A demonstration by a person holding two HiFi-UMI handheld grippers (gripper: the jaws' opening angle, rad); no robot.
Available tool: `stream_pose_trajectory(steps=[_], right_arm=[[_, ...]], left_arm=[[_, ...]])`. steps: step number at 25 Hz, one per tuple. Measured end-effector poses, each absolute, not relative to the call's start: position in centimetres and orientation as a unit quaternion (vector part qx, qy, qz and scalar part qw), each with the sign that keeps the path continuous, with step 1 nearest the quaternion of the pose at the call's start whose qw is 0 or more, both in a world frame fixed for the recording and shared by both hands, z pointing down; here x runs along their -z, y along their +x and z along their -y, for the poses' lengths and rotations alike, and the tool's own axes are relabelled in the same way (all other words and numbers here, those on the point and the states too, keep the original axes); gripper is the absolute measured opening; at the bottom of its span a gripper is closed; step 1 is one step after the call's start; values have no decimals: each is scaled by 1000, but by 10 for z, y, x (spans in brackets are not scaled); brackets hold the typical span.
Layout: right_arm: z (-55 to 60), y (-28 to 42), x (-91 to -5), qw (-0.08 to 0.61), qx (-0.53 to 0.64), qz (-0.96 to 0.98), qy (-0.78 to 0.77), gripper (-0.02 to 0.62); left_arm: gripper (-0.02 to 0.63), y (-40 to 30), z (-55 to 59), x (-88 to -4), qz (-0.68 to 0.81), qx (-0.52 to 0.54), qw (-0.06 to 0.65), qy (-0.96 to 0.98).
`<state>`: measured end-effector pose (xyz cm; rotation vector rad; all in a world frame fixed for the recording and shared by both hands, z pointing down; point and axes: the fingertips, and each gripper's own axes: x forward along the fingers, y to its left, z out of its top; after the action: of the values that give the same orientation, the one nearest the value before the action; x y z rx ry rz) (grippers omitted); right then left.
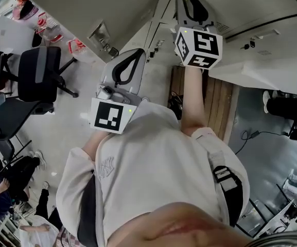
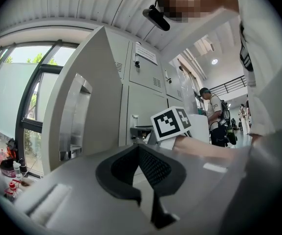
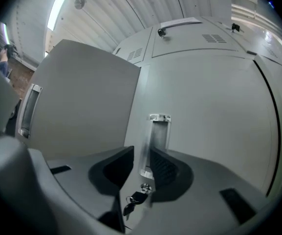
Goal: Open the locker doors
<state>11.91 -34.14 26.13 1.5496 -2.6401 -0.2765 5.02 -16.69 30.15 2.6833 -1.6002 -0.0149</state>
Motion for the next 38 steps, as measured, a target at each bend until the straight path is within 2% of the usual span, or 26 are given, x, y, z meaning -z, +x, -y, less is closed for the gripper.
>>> stream_pose_trajectory(steps=[6,19,38], right_arm=[[354,111,-270,45,83,856,508,71],[310,117,-270,7,69,889,452,71],[177,206,-270,-27,94,944,315,77]], left_arm=[[2,45,166,-304,517,1,11,856],[2,57,158,-302,509,-1,6,861],[2,151,127,-302,436,8,0,900]])
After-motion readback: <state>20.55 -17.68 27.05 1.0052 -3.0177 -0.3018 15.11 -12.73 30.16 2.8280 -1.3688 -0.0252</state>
